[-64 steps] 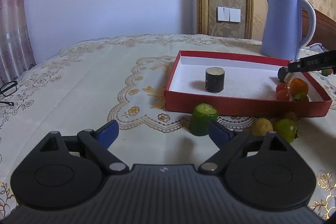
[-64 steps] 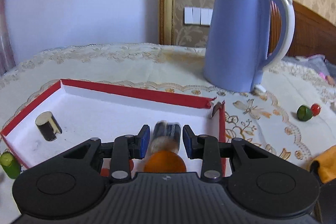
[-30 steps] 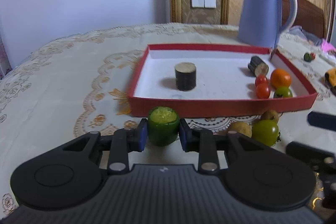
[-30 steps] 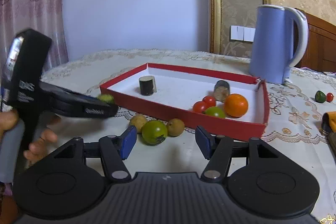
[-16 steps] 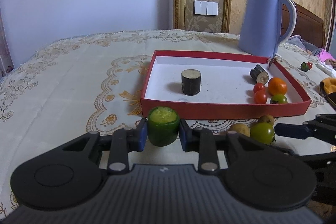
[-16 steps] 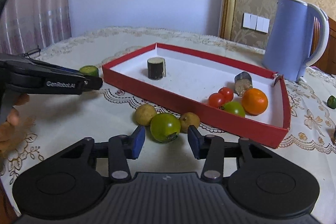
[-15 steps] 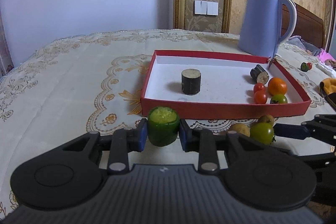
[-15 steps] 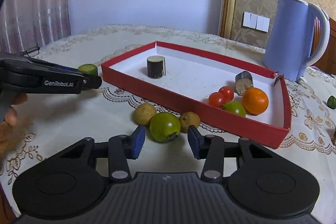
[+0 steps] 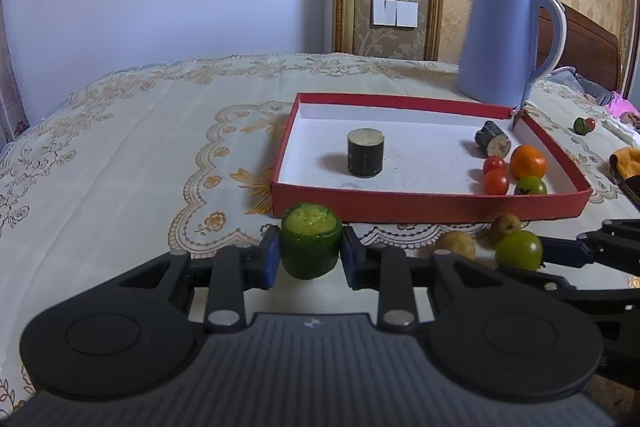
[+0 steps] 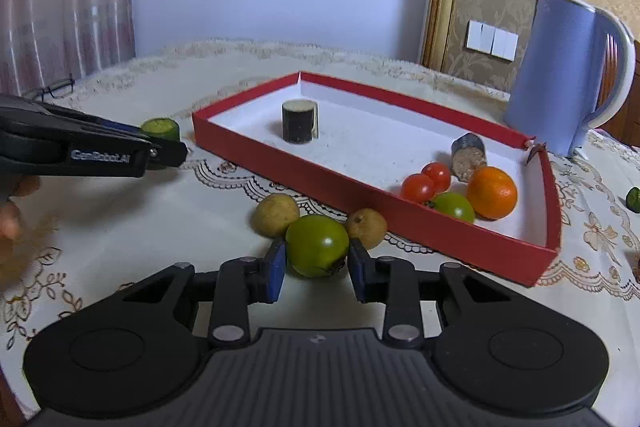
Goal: Organize fruits
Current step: 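Lift the cucumber piece with the left tool while the right tool grasps the green tomato, then lower the cucumber piece into the red tray and open the left tool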
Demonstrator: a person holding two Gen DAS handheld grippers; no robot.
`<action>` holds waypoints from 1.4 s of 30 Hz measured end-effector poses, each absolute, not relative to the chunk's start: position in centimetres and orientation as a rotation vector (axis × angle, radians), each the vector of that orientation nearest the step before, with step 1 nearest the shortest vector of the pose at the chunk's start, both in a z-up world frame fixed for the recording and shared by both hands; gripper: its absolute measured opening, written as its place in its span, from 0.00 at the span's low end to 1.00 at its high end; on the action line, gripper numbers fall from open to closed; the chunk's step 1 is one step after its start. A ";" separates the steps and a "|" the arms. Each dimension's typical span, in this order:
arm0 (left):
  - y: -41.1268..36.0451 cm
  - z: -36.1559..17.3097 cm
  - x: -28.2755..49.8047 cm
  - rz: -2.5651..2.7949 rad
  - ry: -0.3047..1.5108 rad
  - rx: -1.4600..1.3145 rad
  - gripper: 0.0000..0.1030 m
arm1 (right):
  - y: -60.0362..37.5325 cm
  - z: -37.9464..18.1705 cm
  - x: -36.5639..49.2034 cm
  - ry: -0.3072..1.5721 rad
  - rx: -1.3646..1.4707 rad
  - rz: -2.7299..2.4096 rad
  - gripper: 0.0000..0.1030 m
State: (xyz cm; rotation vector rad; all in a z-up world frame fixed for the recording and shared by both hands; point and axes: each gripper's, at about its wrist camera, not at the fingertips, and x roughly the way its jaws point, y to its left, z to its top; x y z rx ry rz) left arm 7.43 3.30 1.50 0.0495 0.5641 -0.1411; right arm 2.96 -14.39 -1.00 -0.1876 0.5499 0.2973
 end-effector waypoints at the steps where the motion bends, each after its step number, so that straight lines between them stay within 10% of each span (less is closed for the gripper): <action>1: 3.1 1.6 7.4 -0.144 0.561 0.052 0.28 | -14.7 -0.9 2.6 0.542 -0.187 0.296 0.31; 37: -9.7 2.5 22.4 -0.116 0.641 0.237 0.28 | -22.8 0.8 -2.7 0.412 -0.068 0.229 0.31; 42: -10.1 2.2 22.2 -0.106 0.637 0.252 0.51 | -22.8 0.7 -2.9 0.412 -0.058 0.223 0.31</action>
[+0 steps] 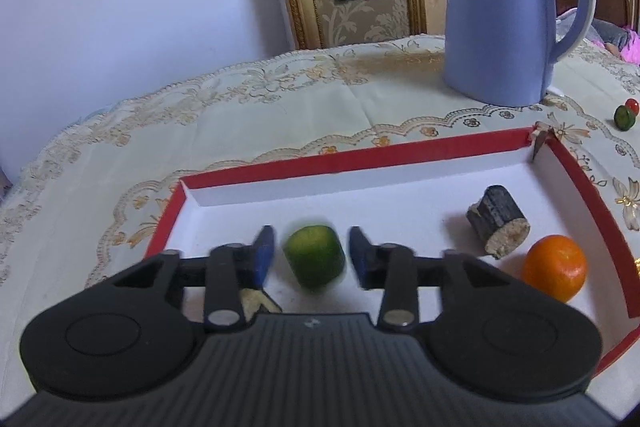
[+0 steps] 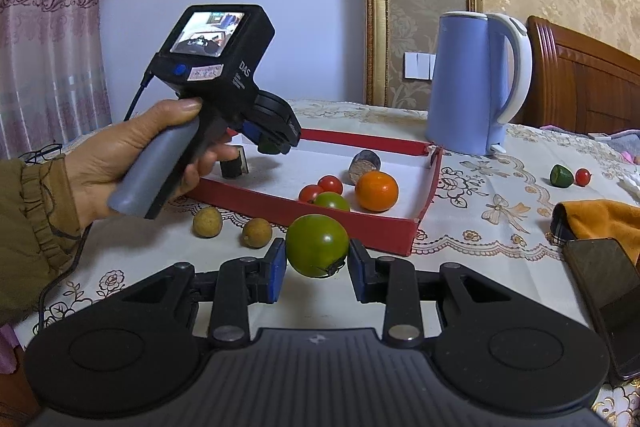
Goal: Organize fruits
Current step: 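Lower the cucumber piece into the red tray and open the left tool, then carry the green tomato into the red tray and open the right tool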
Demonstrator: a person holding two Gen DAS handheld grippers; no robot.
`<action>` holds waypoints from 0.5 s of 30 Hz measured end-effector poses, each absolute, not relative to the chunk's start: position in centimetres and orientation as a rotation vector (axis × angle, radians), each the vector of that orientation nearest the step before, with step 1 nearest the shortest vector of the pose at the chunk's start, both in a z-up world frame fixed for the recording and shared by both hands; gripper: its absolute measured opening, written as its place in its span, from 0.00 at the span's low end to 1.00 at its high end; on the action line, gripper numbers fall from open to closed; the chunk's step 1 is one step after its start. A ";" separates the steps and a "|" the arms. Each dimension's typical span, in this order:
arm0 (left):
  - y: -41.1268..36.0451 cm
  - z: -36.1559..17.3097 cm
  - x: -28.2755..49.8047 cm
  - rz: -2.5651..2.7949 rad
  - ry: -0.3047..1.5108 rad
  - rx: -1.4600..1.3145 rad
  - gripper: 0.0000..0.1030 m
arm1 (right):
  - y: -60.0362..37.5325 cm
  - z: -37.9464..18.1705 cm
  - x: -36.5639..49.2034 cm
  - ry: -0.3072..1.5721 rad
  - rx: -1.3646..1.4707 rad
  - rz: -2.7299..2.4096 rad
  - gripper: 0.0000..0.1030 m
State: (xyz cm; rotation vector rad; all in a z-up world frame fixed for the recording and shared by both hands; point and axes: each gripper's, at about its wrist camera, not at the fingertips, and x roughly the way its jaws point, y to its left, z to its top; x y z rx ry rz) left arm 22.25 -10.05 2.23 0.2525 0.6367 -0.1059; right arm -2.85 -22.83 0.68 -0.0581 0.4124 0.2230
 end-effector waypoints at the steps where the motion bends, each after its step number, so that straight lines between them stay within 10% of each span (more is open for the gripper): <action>1: -10.0 2.3 21.9 -0.098 0.625 0.260 0.55 | -22.8 0.7 -2.8 0.412 -0.056 0.222 0.31; 15: -0.5 1.9 11.6 0.032 0.563 0.124 0.77 | -20.7 1.2 -1.1 0.402 -0.090 0.253 0.31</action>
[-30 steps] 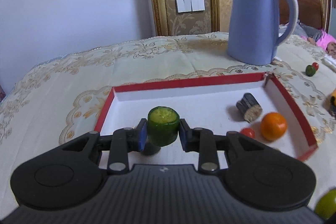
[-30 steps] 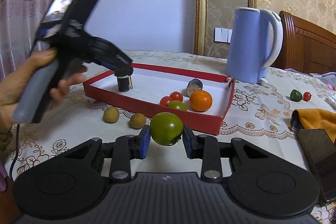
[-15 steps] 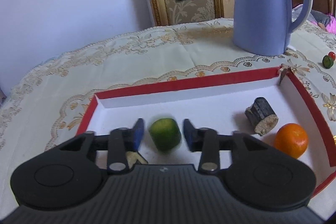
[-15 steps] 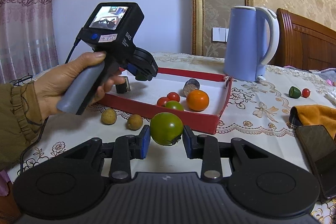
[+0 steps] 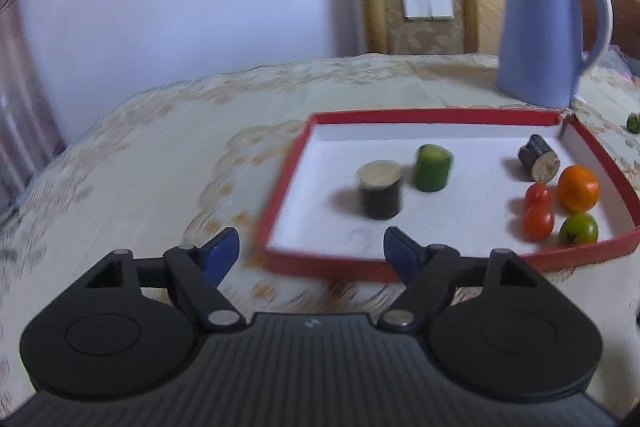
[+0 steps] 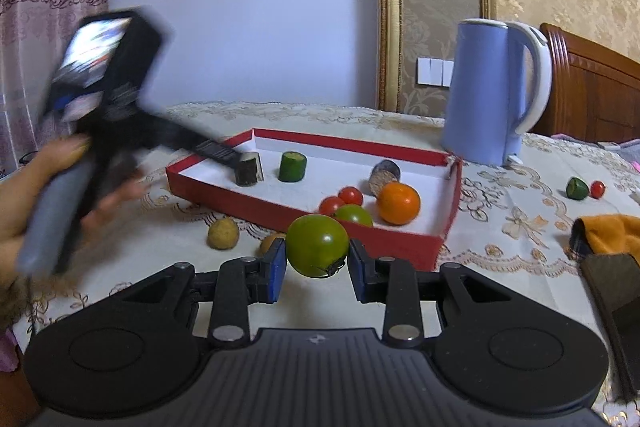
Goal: Organize fruits
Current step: 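Carry the green tomato into the red tray and open the right tool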
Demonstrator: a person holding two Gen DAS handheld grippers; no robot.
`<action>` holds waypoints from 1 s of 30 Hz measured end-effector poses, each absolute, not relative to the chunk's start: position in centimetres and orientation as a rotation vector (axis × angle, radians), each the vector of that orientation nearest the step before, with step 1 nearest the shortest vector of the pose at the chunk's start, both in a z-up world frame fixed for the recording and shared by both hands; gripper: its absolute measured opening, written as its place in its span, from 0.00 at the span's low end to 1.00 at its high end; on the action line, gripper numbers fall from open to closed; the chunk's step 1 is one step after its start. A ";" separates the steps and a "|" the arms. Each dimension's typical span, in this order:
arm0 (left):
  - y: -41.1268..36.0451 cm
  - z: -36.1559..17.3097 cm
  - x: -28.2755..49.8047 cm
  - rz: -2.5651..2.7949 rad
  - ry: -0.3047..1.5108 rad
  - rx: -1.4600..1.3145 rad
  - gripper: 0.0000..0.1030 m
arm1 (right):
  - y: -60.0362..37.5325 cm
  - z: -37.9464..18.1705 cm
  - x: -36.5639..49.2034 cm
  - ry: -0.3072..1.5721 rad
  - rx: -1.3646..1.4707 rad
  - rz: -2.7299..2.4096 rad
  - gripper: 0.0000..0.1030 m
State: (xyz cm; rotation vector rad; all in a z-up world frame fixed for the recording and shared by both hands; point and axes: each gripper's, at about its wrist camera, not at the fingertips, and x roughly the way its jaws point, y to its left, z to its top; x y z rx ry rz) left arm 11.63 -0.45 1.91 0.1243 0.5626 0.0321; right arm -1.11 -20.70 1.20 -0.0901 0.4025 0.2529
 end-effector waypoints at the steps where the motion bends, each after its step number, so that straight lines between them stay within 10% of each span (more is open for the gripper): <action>1: 0.2 1.7 11.0 0.051 0.564 0.115 0.77 | -20.5 1.3 -0.8 0.400 -0.099 0.251 0.31; 30: 3.4 -0.5 9.0 0.126 0.539 0.056 0.90 | -19.0 3.0 15.5 0.496 -0.060 0.109 0.32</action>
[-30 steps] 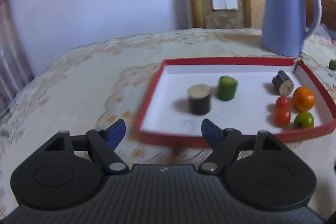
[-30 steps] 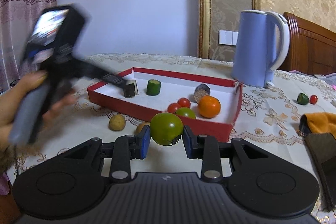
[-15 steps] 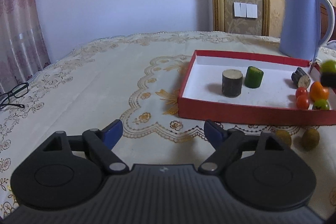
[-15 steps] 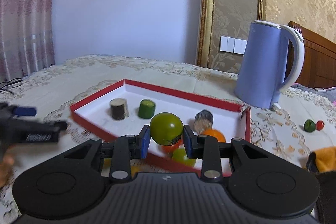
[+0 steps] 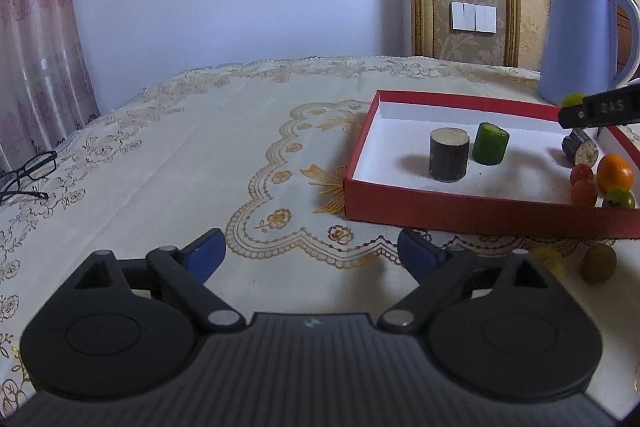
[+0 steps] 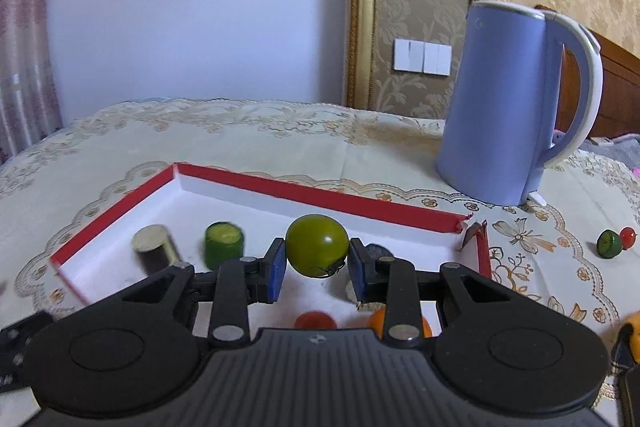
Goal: Organize fruits
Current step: 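Carry the green tomato into the red tray and open the right tool, then lower the right tool onto the small brown round fruit and close it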
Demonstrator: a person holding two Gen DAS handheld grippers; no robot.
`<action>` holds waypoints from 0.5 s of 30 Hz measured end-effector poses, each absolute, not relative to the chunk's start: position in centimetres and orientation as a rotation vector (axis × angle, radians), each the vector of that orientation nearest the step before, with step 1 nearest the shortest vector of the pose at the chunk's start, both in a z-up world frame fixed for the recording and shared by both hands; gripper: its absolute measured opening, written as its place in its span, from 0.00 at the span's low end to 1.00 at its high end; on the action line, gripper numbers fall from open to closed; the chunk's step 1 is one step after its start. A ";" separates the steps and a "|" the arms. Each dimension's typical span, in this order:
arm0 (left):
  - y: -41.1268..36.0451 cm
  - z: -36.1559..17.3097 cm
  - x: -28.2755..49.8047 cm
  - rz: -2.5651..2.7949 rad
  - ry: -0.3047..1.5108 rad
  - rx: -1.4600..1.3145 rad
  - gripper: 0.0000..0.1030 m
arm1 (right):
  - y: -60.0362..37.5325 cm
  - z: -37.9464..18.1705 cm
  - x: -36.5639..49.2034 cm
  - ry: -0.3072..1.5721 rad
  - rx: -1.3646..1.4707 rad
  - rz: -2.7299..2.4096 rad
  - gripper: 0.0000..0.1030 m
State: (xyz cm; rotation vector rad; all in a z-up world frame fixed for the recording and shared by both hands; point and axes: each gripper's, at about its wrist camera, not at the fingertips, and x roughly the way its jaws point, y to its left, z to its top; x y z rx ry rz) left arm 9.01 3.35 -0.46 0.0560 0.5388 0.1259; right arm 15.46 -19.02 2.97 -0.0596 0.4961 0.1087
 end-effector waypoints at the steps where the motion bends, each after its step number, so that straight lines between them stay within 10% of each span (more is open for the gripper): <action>1: 3.4 -0.5 9.0 0.126 0.540 0.053 0.90 | -19.1 2.9 16.0 0.504 -0.053 0.100 0.32; 15: 4.0 -0.5 9.1 0.123 0.547 0.019 1.00 | -20.1 3.9 9.3 0.427 -0.030 0.135 0.50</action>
